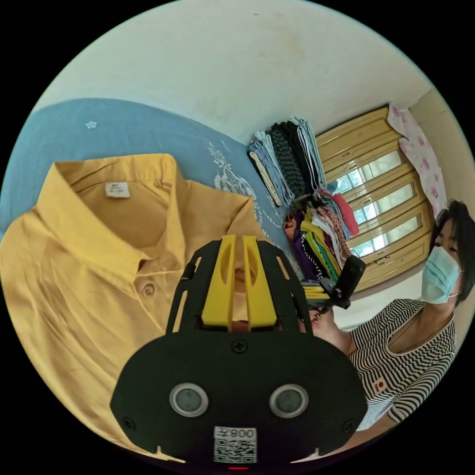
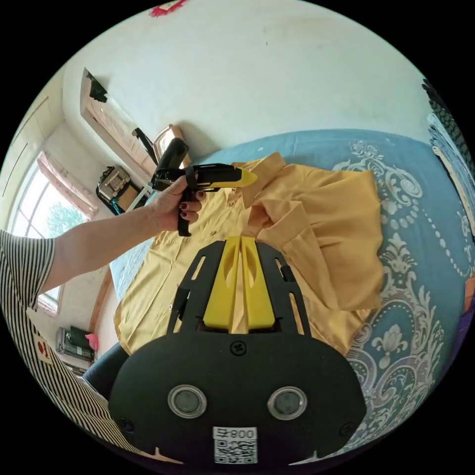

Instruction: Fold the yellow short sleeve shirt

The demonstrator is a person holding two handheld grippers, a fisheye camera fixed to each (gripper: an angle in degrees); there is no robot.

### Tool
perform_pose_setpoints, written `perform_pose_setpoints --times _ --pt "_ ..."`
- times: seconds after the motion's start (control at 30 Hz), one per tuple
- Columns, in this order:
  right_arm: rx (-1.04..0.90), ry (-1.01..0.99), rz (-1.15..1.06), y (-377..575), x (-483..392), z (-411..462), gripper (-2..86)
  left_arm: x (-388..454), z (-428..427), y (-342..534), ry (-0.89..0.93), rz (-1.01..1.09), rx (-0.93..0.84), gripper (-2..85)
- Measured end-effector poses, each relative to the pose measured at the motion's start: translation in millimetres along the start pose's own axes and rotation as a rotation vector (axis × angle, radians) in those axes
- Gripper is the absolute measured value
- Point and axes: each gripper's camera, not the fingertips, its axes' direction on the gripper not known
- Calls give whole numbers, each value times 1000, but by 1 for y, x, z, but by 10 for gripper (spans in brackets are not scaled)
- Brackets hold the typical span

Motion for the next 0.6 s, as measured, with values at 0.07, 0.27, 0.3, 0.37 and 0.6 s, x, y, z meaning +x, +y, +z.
perform_pose_setpoints --times 0.07,0.27,0.3,0.37,0.6 --pt "-38 -14 -11 -6 -4 12 2 -6 0 1 -3 -1 -14 36" --pt "-89 -13 -36 -21 -13 32 3 4 25 -7 -13 89 -126 63" --pt "-106 -13 -41 -23 -15 36 3 5 28 -8 -11 102 -137 64" --pt "-116 -2 -57 -25 -18 38 3 8 42 -9 -62 136 -218 58" --pt "-108 -80 -116 -28 -27 22 4 4 49 -2 -150 153 -301 35"
